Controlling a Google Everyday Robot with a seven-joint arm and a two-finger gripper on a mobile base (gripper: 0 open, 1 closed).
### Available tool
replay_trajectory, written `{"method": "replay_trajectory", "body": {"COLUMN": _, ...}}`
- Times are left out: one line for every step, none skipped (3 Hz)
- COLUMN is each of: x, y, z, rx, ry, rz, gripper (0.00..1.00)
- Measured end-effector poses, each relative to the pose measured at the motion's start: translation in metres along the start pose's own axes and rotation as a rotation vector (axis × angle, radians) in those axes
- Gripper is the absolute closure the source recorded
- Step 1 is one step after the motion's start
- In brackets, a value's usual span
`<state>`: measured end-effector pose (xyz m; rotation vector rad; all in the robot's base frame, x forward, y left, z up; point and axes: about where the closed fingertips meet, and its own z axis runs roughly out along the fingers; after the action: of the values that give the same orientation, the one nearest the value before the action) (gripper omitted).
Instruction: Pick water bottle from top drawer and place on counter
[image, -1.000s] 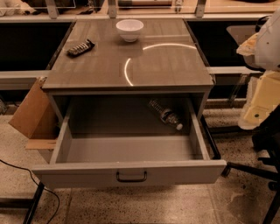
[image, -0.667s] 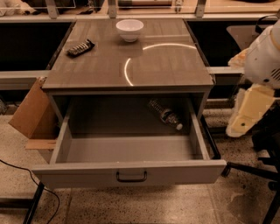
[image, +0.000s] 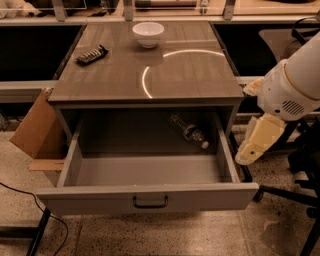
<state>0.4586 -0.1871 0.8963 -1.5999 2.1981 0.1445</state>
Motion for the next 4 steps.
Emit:
{"method": "replay_trajectory", "body": {"x": 0.006, "y": 0.003, "z": 0.032, "rx": -0.040, "ry": -0.045, "rz": 0.051, "gripper": 0.00}}
{"method": "replay_trajectory", "body": {"x": 0.014, "y": 0.006, "z": 0.081, "rx": -0.071, "ry": -0.090, "rz": 0.130, "gripper": 0.00}}
{"method": "replay_trajectory", "body": {"x": 0.018, "y": 0.004, "z": 0.135, "rx": -0.077, "ry": -0.133, "rz": 0.209, "gripper": 0.00}}
{"method": "replay_trajectory", "body": {"x": 0.018, "y": 0.004, "z": 0.135, "rx": -0.077, "ry": -0.133, "rz": 0.209, "gripper": 0.00}}
